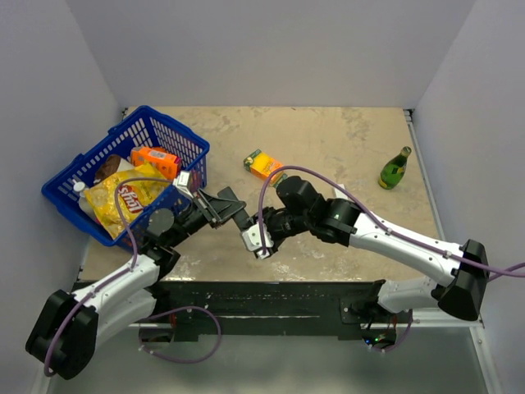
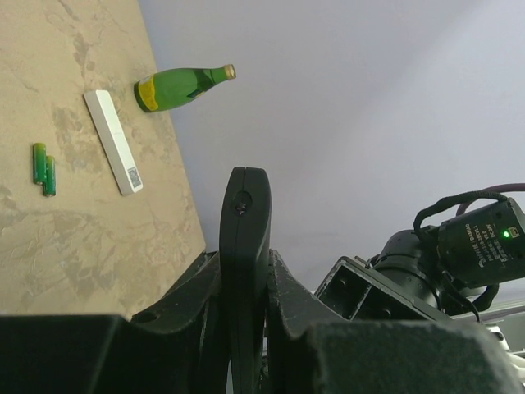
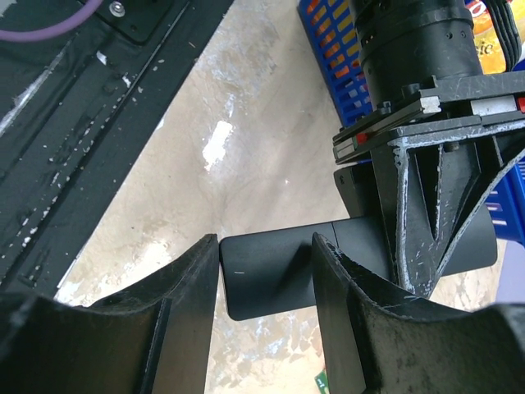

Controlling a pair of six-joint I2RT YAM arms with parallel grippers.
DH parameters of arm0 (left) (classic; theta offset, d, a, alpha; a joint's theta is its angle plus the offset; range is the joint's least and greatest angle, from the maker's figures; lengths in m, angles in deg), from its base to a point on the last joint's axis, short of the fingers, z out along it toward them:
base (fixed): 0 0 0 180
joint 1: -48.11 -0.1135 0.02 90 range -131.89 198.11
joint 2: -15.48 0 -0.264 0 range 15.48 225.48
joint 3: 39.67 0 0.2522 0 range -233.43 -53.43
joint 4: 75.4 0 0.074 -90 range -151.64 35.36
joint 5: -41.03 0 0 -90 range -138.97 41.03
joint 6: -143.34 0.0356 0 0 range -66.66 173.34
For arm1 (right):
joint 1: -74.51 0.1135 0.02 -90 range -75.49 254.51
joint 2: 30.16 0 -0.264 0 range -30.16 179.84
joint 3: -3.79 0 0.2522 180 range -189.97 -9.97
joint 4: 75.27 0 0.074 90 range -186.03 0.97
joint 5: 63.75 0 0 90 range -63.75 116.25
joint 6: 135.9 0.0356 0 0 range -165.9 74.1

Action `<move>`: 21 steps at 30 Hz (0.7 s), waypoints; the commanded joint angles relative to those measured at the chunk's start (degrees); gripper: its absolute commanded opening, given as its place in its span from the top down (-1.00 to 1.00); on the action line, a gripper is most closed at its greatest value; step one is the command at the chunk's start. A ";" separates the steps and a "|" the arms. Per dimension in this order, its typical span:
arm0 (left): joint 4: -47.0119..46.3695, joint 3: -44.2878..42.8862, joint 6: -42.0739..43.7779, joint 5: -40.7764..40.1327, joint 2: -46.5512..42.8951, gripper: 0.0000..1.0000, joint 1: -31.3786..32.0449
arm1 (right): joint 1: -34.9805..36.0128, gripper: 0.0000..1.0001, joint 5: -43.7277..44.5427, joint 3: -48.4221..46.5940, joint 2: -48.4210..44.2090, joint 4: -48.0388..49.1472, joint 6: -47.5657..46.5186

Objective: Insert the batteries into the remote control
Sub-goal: Load the battery cover into the remote control.

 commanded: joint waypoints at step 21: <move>17.56 -8.98 18.40 -1.79 -3.76 1.00 3.52 | -3.75 -0.29 -5.13 0.22 -8.68 6.02 16.06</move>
